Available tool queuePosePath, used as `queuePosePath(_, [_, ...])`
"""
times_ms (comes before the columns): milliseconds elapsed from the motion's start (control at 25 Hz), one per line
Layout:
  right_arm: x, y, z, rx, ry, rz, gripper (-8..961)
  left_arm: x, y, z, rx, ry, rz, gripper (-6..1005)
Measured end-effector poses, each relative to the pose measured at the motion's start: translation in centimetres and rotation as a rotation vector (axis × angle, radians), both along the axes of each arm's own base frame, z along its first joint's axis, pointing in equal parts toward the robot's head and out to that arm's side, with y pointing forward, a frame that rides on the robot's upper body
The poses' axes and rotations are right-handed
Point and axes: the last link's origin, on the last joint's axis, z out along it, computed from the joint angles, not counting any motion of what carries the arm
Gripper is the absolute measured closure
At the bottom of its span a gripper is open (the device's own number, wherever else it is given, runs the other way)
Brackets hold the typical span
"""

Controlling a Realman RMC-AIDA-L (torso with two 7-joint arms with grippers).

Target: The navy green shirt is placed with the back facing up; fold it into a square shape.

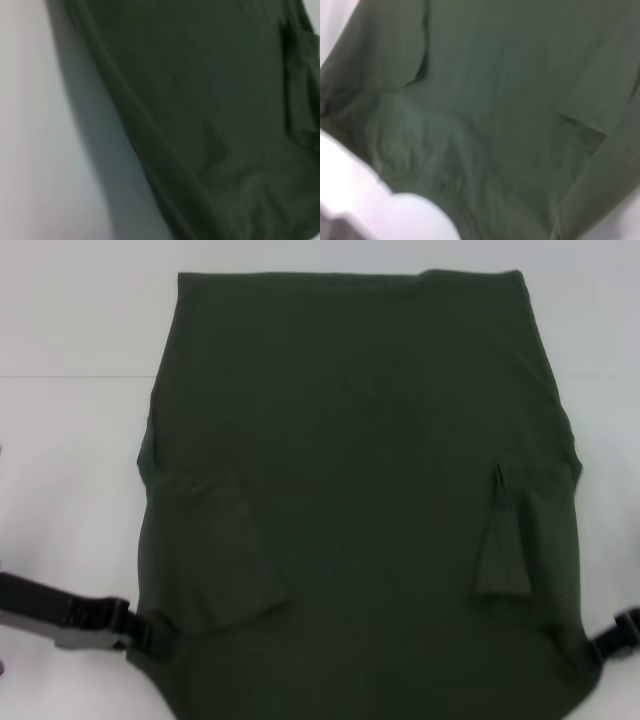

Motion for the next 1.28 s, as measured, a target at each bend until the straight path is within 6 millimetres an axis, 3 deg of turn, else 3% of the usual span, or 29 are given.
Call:
queuePosePath(280, [0.1,-3.3,0.1,-0.191,0.057,0.077,886,0.1,-3.6,1.1,-0.216,-0.148,0.071,957])
queuePosePath(680, [0.9,-5.3,-1.4,-0.317,0.072,0.089,886,-0.4,-6.4,0.4,-0.348,-0.197,0.145,958])
queuePosePath(1000, [1.0,-5.5,-1.4,-0.286,0.112,0.092,886,-0.3,-6.1,0.4,-0.305,-0.225,0.135,957])
queuePosePath(1240, [1.1,-4.8,0.2,-0.097,0.247,0.100,886,0.3,-4.5,1.8,-0.146,-0.341,0.101,958])
queuePosePath(1280, [1.1,-4.6,0.6,-0.064,0.264,0.104,886,0.5,-3.5,2.8,-0.041,-0.379,0.087,958])
